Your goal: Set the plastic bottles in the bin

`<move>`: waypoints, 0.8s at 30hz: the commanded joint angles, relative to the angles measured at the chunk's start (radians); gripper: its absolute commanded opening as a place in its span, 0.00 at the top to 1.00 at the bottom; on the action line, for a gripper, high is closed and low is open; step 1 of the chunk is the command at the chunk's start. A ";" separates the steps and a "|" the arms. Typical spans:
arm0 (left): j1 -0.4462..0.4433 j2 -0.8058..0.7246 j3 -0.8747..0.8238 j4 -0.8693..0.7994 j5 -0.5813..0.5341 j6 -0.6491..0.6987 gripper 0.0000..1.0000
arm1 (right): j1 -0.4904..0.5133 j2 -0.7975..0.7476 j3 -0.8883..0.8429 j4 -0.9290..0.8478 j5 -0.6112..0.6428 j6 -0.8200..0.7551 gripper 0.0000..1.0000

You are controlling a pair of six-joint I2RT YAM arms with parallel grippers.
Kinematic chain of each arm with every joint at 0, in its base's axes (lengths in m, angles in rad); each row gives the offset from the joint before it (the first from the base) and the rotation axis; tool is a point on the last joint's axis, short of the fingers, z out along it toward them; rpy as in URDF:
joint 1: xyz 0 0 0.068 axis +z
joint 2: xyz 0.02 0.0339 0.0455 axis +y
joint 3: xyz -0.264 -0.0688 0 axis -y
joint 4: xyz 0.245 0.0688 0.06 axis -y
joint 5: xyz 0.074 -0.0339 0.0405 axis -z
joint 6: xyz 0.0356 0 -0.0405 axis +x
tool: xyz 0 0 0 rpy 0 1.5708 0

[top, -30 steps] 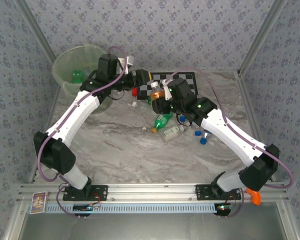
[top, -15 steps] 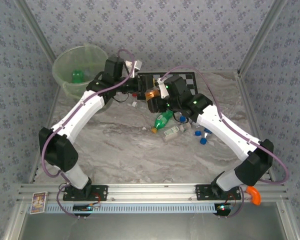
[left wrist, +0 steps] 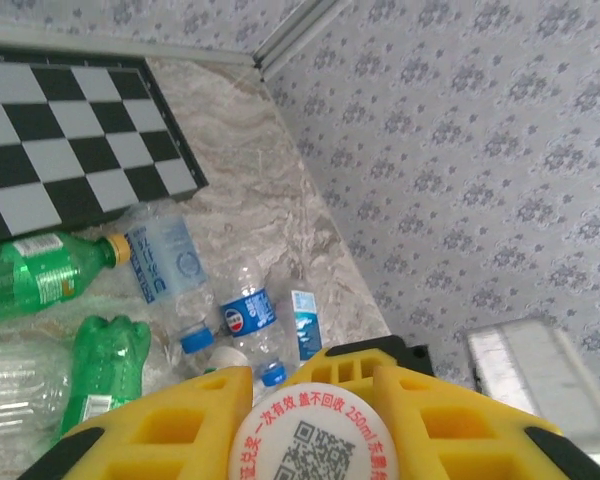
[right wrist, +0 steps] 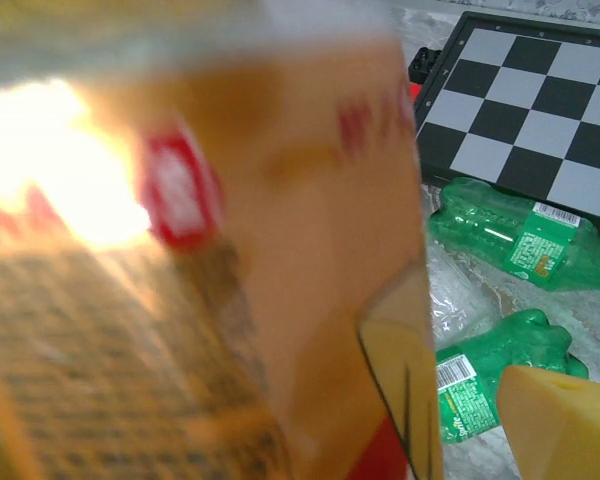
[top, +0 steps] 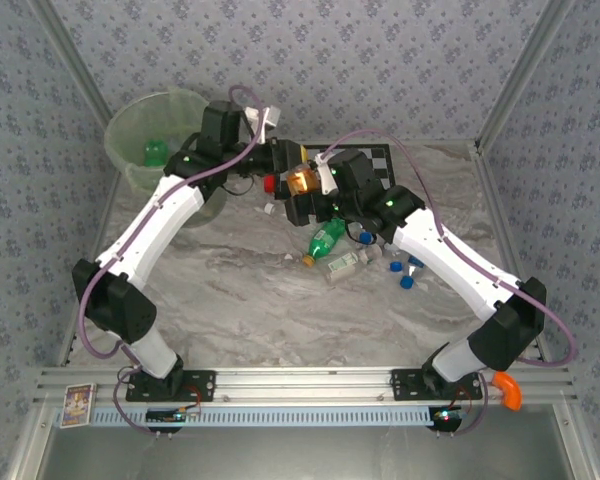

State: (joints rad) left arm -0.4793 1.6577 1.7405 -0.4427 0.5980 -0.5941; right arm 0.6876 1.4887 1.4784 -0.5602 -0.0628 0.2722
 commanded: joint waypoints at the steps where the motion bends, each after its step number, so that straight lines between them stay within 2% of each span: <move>1: 0.034 -0.016 0.068 -0.031 -0.026 0.029 0.77 | -0.007 -0.015 0.043 -0.005 0.043 0.001 0.00; 6: 0.111 -0.050 0.109 -0.053 -0.063 0.040 0.77 | -0.012 -0.045 0.028 0.037 0.083 0.002 0.00; 13: 0.283 -0.104 0.150 -0.069 -0.112 0.059 0.77 | -0.018 -0.067 0.022 0.087 0.105 -0.004 0.00; 18: 0.401 -0.148 0.157 -0.088 -0.242 0.072 0.77 | -0.019 -0.075 0.003 0.100 0.112 0.001 0.00; 24: 0.536 -0.196 0.085 -0.014 -0.380 0.004 0.76 | -0.021 -0.088 -0.023 0.121 0.117 0.002 0.00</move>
State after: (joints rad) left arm 0.0216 1.4921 1.8431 -0.5034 0.3183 -0.5663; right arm 0.6716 1.4322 1.4704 -0.4633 0.0383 0.2722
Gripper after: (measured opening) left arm 0.310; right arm 0.996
